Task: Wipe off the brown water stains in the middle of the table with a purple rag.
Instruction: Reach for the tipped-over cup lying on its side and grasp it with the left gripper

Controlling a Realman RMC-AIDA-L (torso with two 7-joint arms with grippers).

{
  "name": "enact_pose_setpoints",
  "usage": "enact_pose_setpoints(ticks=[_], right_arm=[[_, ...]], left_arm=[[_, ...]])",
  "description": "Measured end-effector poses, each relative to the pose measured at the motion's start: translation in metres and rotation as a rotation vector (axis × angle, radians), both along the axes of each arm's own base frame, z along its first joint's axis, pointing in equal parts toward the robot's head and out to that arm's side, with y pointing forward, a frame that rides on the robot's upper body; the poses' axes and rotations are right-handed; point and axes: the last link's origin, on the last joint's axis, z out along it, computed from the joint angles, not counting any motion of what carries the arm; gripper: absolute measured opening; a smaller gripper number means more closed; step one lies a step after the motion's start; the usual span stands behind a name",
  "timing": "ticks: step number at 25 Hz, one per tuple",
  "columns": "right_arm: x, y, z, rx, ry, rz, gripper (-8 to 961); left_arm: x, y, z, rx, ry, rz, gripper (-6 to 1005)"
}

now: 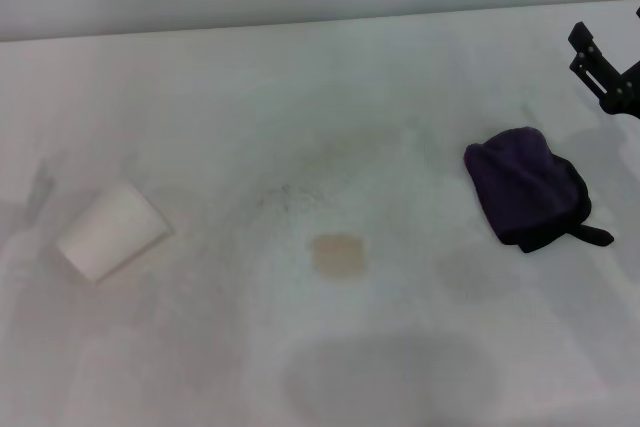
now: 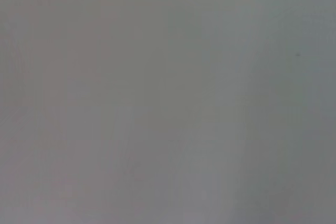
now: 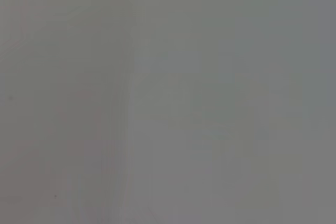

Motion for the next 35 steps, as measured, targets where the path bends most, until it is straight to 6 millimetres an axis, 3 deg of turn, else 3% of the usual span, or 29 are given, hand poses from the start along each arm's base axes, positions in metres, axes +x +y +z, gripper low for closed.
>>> enact_pose_setpoints(ticks=[15, 21, 35], right_arm=[[-0.001, 0.001, 0.000, 0.001, -0.001, 0.003, 864], [-0.001, 0.002, 0.001, 0.002, -0.004, 0.005, 864], [-0.002, 0.006, 0.002, 0.002, -0.010, 0.006, 863]], left_arm=[[-0.001, 0.005, -0.003, -0.040, -0.024, 0.013, 880], [0.002, 0.023, -0.001, -0.184, -0.049, -0.015, 877], [0.029, 0.057, 0.035, -0.573, -0.054, -0.147, 871]])
